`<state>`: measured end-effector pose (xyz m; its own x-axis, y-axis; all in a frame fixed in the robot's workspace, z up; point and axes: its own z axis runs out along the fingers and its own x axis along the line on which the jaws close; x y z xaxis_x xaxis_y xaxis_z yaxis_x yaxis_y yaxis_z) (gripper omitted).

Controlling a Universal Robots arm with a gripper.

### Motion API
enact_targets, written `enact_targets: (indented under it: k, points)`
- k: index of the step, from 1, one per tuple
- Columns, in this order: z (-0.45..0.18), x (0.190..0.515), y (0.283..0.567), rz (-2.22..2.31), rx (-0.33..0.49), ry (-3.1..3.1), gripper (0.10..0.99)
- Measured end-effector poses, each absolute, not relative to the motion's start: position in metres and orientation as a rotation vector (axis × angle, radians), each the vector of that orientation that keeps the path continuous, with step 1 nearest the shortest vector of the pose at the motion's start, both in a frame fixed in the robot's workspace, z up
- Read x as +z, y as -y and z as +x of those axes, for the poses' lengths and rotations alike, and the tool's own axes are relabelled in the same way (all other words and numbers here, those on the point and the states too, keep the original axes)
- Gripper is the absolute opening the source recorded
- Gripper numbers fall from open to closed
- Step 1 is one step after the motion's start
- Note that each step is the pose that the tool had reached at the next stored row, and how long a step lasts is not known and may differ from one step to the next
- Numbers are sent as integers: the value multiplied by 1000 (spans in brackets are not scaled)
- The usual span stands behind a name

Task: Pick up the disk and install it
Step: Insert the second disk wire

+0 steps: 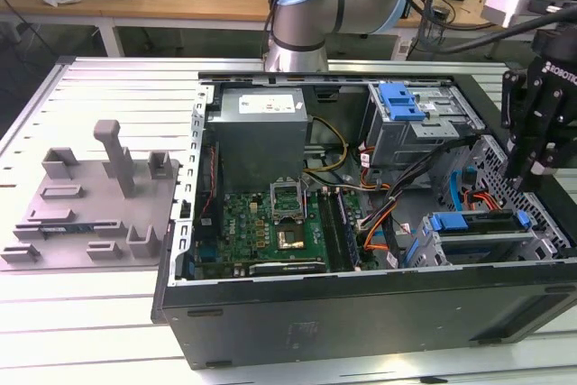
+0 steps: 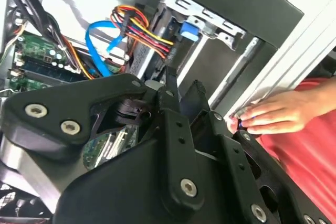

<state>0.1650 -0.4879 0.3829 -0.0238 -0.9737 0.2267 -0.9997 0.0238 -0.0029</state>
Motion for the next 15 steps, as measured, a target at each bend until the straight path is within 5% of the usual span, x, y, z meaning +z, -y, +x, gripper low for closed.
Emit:
enact_targets:
  k: [15]
  points:
    - [134,378,452,2031,321,2092,302]
